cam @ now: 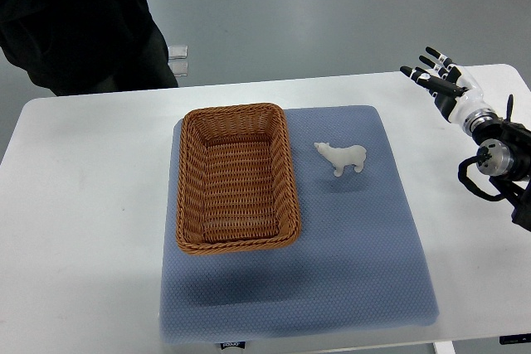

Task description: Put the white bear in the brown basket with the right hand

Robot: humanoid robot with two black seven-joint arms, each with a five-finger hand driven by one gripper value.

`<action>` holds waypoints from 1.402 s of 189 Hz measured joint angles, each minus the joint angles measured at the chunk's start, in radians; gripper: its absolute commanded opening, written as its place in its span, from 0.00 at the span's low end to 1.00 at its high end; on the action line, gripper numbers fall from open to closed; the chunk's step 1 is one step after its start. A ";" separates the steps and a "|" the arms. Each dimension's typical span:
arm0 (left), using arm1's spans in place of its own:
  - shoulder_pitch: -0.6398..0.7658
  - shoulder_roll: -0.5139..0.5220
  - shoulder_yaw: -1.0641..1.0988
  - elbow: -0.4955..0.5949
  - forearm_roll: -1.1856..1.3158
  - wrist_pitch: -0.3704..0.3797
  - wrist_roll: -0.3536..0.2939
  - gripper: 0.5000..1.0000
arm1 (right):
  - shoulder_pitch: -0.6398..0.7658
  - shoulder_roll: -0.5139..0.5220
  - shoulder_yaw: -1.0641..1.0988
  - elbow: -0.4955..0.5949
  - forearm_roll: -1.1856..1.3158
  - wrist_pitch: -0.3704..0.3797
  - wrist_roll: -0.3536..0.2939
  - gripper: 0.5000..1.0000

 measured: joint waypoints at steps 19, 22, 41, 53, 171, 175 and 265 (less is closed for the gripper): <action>0.000 0.000 -0.005 -0.002 0.000 0.000 0.000 1.00 | -0.001 0.000 0.000 0.000 0.000 0.000 0.000 0.85; 0.000 0.000 -0.006 -0.002 0.000 0.000 0.000 1.00 | -0.001 0.000 0.000 0.000 0.000 0.000 0.000 0.85; 0.001 0.000 -0.011 -0.005 0.000 0.000 -0.001 1.00 | -0.001 0.000 0.000 0.000 0.000 0.000 0.000 0.85; 0.001 0.000 -0.010 -0.005 0.000 0.000 -0.001 1.00 | -0.001 0.000 0.000 0.000 0.000 0.000 0.000 0.85; 0.001 0.000 -0.001 0.000 0.000 0.001 -0.002 1.00 | 0.002 -0.015 0.000 0.000 0.000 0.006 0.032 0.85; 0.001 0.000 -0.001 0.000 0.000 0.001 -0.002 1.00 | 0.002 -0.015 0.000 0.000 0.000 0.006 0.039 0.85; 0.001 0.000 -0.001 0.000 0.000 0.001 -0.002 1.00 | 0.003 -0.017 -0.001 0.002 -0.013 0.005 0.078 0.85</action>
